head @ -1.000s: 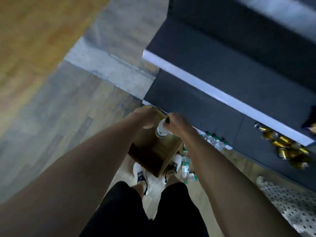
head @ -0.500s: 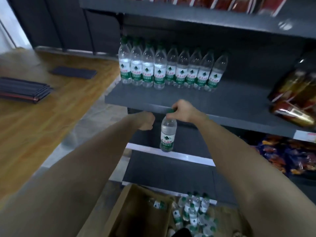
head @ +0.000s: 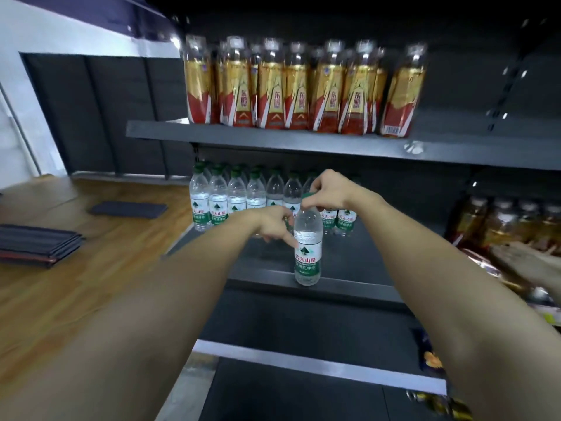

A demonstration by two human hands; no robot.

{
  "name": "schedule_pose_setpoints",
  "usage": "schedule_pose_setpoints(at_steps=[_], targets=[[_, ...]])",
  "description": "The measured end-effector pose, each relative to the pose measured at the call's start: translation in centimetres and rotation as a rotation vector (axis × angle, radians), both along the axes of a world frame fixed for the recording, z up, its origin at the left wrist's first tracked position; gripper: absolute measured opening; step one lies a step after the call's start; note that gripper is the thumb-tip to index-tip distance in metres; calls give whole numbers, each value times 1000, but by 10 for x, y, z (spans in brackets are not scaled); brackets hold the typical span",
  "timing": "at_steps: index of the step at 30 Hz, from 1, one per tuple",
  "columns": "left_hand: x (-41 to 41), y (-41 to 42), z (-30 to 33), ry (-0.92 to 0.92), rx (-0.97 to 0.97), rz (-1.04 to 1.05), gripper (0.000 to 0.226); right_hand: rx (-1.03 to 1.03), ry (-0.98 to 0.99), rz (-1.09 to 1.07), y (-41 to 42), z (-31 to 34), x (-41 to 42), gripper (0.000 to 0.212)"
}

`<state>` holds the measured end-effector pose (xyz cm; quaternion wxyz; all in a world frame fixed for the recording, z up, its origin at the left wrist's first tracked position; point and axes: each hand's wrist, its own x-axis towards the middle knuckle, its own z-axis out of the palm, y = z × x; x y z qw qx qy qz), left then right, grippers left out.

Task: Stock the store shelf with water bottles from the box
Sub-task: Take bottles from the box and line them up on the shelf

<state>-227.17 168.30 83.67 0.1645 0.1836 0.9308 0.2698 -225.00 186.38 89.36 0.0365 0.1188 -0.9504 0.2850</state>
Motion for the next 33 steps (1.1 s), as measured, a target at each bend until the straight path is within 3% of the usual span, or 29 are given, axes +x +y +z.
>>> schedule_pose_setpoints(at_steps=[3, 7, 11, 14, 20, 24, 30, 33], targets=[[-2, 17, 5, 32, 166, -22, 78, -23, 3, 22, 5, 11, -8, 26], [-11, 31, 13, 165, 223, 13, 65, -69, -7, 48, 11, 16, -19, 38], [-25, 34, 9, 263, 189, 116, 67, -73, -37, 86, 16, 10, -35, 38], [-32, 33, 9, 232, 198, 162, 62, 13, -84, 93, 22, 1, -45, 45], [-48, 26, 8, 157, 220, 228, 74, 164, -264, 40, 39, -36, -73, 45], [-57, 27, 7, 121, 330, 290, 100, 214, -321, 24, 41, -59, -90, 32], [-78, 31, -10, 209, 292, 359, 89, 178, -328, 64, 35, -81, -112, 22], [-88, 35, -15, 236, 230, 372, 98, 172, -320, 82, 34, -87, -123, 20]])
